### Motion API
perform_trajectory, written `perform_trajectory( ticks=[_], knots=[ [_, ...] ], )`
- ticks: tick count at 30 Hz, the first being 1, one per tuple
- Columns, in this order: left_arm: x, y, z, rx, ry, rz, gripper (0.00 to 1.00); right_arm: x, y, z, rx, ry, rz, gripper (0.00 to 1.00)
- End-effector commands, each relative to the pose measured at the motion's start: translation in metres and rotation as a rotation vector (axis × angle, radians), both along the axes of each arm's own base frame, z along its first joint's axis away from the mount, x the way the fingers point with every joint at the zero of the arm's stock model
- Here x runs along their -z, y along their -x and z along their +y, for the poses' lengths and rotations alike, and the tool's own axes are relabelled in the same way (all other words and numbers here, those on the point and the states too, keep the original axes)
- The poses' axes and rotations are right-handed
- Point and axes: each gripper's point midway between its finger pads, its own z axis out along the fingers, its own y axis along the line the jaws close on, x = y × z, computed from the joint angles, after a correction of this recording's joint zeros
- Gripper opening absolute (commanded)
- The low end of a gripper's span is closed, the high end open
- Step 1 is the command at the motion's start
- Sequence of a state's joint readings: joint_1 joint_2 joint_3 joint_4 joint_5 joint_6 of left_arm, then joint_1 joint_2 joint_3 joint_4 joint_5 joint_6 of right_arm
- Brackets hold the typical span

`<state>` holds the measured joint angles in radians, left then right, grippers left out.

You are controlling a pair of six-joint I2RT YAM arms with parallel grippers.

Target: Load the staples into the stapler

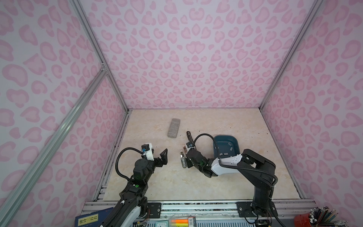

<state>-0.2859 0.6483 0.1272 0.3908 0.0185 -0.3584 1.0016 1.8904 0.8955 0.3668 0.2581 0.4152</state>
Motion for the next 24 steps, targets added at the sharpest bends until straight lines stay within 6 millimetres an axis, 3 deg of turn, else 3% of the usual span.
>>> perform_trajectory(
  ticks=[1, 8, 20, 24],
  knots=[
    [-0.01, -0.002, 0.0, -0.004, 0.012, -0.04, 0.97, 0.005, 0.003, -0.007, 0.024, 0.006, 0.014, 0.05],
    [-0.009, -0.002, 0.001, -0.005, 0.011, -0.038, 0.97, 0.005, 0.006, -0.01, 0.028, 0.013, 0.017, 0.07],
    [-0.01, -0.002, 0.0, -0.004, 0.012, -0.039, 0.97, -0.007, 0.01, -0.011, 0.034, 0.021, -0.013, 0.3],
    [-0.01, -0.002, 0.001, -0.005, 0.011, -0.039, 0.97, -0.015, 0.011, -0.014, 0.041, 0.017, -0.029, 0.32]
  ],
)
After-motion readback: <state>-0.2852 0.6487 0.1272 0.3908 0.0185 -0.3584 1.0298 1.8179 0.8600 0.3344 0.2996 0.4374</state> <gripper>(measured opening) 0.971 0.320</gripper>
